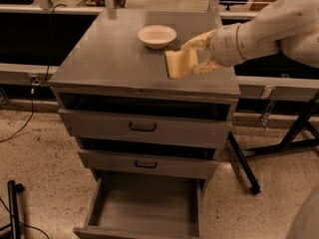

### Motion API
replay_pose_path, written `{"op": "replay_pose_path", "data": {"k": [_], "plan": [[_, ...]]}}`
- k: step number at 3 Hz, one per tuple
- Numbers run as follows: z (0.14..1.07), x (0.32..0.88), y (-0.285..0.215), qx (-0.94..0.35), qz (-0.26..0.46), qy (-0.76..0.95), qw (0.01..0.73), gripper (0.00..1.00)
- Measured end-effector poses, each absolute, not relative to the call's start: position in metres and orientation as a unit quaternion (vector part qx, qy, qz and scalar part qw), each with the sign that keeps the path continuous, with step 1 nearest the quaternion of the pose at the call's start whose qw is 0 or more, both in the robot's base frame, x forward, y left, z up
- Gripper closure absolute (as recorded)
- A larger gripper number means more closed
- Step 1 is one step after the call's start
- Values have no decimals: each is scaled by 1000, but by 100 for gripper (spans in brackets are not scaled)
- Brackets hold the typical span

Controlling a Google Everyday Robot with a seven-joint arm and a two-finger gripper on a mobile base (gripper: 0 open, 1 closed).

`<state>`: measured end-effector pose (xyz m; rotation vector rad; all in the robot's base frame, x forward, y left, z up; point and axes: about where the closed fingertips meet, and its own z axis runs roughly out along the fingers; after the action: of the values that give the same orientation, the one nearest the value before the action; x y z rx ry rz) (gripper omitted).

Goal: Pick sponge from bottom drawer and place on counter

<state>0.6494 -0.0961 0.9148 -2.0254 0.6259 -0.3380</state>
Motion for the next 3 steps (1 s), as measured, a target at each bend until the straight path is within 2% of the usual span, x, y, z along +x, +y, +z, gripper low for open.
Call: {"op": "replay_pose_path", "data": {"k": [1, 2, 3], "plan": [[919, 690, -91, -832, -214, 275, 431, 100], [914, 723, -89, -831, -264, 295, 391, 82], [916, 727, -88, -832, -273, 293, 385, 59]]}}
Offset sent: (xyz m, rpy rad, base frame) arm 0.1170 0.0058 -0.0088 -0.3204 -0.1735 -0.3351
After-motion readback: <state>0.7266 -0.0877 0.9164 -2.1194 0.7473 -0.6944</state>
